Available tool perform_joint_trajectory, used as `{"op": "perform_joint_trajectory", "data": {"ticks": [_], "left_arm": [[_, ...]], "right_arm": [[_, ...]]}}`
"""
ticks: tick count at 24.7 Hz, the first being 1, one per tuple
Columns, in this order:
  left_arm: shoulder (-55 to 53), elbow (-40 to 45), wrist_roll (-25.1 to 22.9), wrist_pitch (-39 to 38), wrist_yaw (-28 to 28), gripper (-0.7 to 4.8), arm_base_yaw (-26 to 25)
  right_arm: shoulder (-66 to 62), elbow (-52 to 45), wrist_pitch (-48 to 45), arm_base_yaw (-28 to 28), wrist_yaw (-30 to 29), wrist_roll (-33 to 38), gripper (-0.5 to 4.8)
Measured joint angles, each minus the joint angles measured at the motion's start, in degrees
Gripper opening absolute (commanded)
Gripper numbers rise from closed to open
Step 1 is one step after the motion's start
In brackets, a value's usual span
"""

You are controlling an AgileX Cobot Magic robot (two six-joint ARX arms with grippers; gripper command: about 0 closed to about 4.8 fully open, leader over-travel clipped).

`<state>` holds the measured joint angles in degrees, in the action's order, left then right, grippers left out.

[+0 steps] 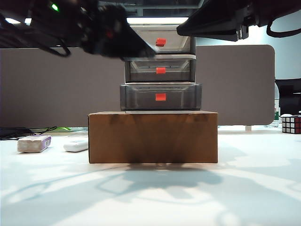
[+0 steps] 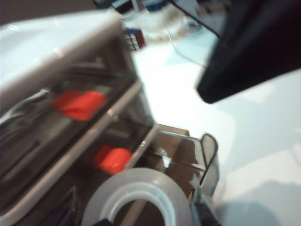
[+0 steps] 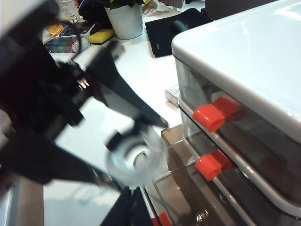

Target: Open the third layer of the drawer on the table, pick up the transparent tape on the table and put it in, and finally close the drawer.

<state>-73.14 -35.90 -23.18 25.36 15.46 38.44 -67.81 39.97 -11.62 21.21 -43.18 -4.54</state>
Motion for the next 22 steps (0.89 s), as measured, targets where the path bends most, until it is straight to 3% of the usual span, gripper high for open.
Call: {"op": "perform_joint_trajectory", "data": {"ticks": [3, 8, 13, 14, 15, 22], "left_arm": [[-3.5, -0.52, -2.89, 0.66, -0.59, 1.24, 0.37], [-5.11, -0.57, -3.96, 2.97, -4.63, 1.25, 0.61], [-5.11, -0.59, -5.62, 4.13, -5.22, 1.25, 0.61], [-5.11, -0.59, -5.81, 4.24, -5.25, 1.43, 0.61], [-5.11, -0.59, -6.32, 4.28, -5.22, 1.95, 0.61], [-5.11, -0.59, -6.8, 4.28, -4.13, 3.48, 0.61]], "right_arm": [[0.0, 0.0, 0.02, 0.0, 0.0, 0.0, -0.02], [0.0, 0.0, 0.46, 0.0, -0.15, 0.0, -0.02], [0.0, 0.0, 0.63, 0.02, -0.2, 0.0, -0.02], [0.0, 0.0, 0.63, 0.02, -0.2, 0.0, -0.02], [0.0, 0.0, 0.63, 0.02, -0.17, 0.0, -0.02], [0.0, 0.0, 0.63, 0.02, -0.2, 0.0, -0.02]]}}
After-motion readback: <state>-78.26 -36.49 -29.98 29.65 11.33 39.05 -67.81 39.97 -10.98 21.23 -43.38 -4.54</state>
